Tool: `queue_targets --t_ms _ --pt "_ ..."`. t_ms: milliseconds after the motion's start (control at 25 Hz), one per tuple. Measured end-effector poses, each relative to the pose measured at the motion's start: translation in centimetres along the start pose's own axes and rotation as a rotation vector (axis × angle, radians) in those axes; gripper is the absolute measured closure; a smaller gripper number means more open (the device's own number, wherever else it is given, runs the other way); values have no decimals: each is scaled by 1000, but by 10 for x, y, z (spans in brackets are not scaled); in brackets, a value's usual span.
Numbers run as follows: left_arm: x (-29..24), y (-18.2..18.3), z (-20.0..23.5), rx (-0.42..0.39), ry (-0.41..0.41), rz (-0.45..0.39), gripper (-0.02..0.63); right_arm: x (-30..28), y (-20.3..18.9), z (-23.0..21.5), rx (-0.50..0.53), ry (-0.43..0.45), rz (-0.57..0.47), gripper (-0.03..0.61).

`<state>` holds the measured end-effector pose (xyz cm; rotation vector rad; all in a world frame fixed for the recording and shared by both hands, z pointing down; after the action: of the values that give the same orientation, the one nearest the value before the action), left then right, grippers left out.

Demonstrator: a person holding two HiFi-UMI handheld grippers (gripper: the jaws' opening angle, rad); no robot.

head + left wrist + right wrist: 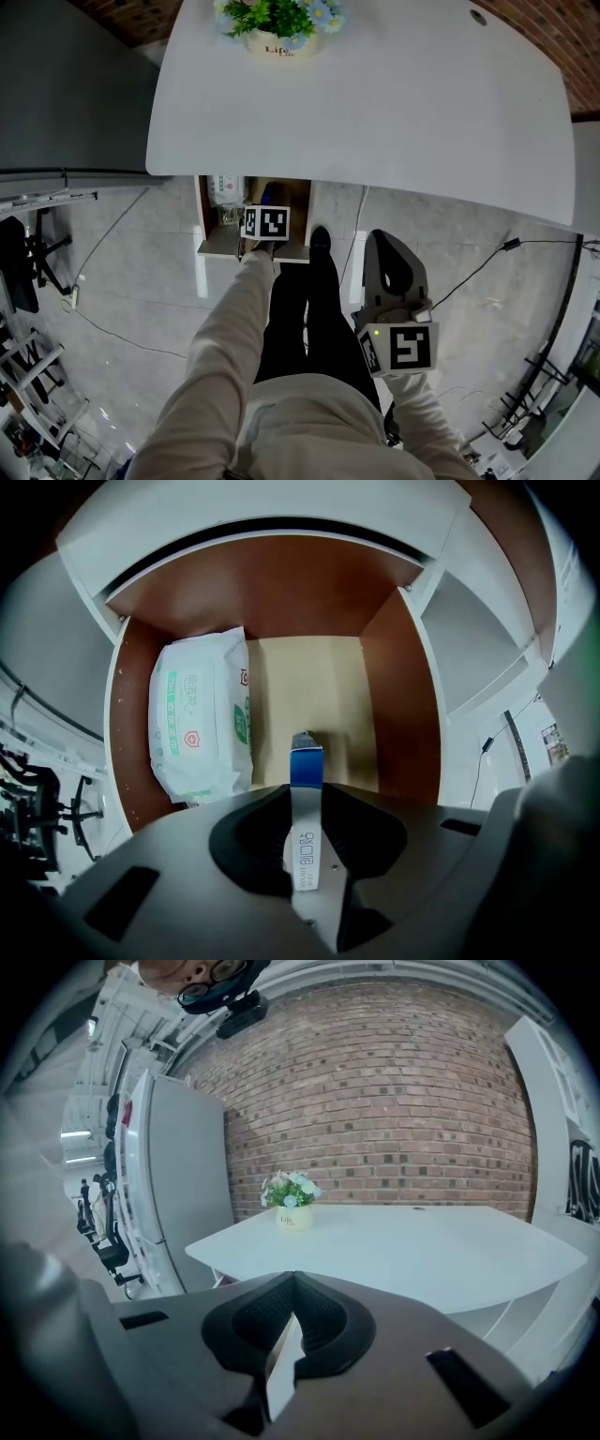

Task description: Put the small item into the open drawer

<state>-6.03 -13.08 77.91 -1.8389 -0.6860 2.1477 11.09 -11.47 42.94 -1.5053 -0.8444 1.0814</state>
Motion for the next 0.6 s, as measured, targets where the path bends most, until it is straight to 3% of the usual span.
queue_targets --t_ms 360,600 --pt "-6 -1 -2 -3 0 26 512 -1 -2 -4 -8 -1 9 551" --pt "0 8 -4 13 -12 -11 476 -4 -1 -3 -7 6 3 551"
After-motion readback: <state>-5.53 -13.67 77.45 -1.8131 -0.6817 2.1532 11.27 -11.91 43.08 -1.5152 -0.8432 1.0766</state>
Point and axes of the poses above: the fingertips, and each gripper's own axes: x backward along the fingers, z to its left, y out of its top, the point moved 1 cm from there along x, backward along the fingers, and after that the axes turned 15 degrees about -z, right-handed, at the moved point
